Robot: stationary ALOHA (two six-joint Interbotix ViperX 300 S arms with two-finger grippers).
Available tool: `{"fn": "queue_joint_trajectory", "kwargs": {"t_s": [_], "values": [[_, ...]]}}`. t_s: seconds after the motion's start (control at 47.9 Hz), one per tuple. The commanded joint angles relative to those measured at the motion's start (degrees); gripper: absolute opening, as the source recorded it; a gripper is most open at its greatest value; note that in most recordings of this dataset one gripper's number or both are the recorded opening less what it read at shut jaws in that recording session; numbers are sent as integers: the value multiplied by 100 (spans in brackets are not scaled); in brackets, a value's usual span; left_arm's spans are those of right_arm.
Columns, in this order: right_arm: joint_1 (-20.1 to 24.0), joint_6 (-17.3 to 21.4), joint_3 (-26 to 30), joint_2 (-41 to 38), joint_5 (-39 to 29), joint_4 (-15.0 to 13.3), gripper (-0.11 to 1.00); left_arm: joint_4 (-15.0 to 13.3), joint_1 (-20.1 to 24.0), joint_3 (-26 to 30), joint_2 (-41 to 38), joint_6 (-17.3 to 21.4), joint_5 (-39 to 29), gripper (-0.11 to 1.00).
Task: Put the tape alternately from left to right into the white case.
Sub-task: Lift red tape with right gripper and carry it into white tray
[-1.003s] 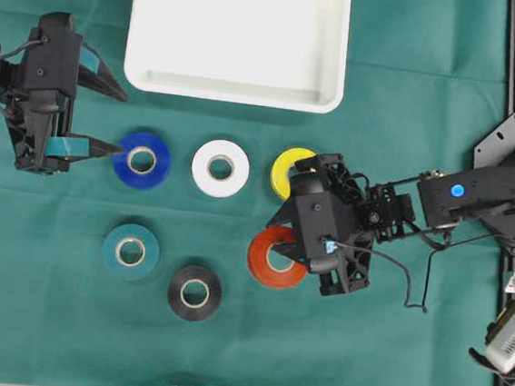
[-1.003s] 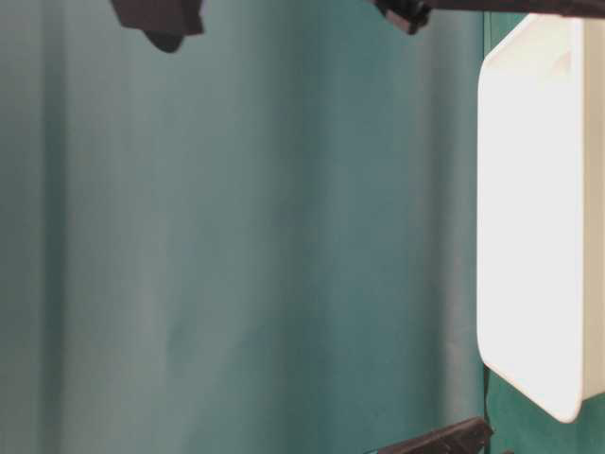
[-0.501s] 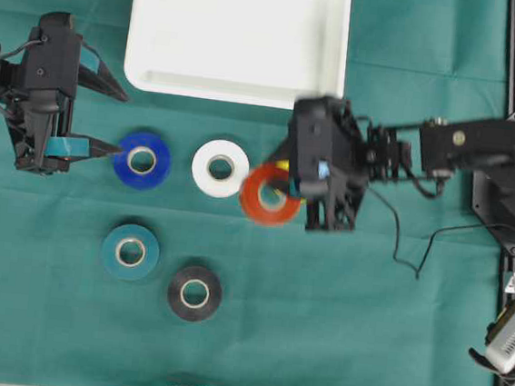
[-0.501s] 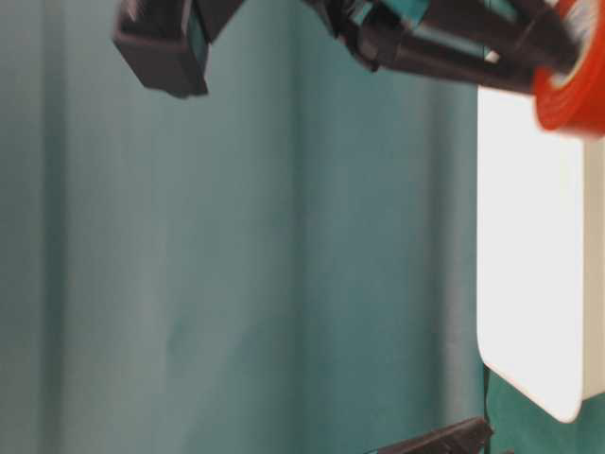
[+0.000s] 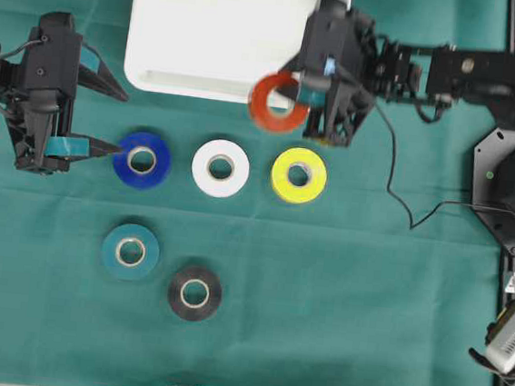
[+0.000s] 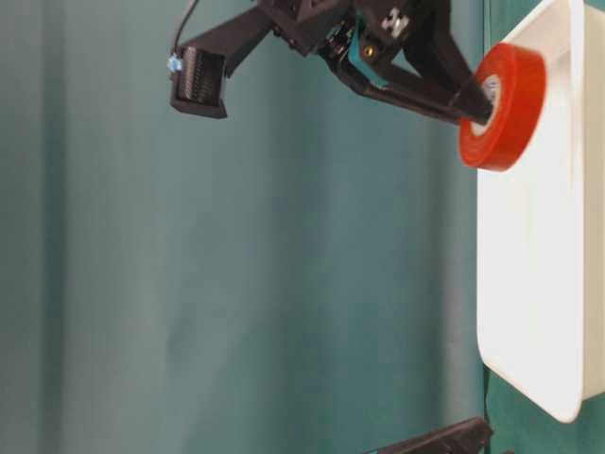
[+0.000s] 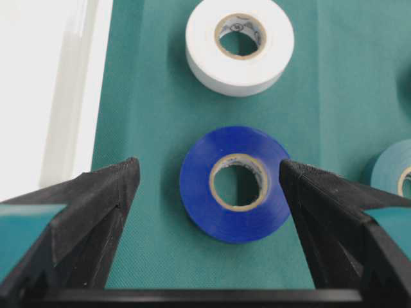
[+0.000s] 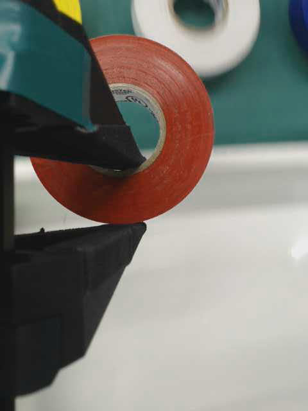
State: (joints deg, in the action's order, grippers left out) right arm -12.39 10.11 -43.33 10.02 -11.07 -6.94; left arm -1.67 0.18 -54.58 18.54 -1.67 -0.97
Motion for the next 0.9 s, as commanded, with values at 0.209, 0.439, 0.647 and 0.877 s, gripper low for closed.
{"fn": "queue_joint_trajectory", "kwargs": {"t_s": [0.209, 0.439, 0.647, 0.877], "values": [[-615, -35, 18, 202, 193, -114, 25, -9, 9, 97, 35, 9, 18, 54], [-1037, -18, 44, -79, 519, -571, 25, -9, 9, 97, 35, 9, 26, 54], [-1485, -18, 114, -422, 984, -615, 25, -9, 18, 97, 35, 9, 18, 54], [-1811, -18, 229, -773, 1090, -615, 25, -9, 18, 79, 26, 9, 26, 54]]}}
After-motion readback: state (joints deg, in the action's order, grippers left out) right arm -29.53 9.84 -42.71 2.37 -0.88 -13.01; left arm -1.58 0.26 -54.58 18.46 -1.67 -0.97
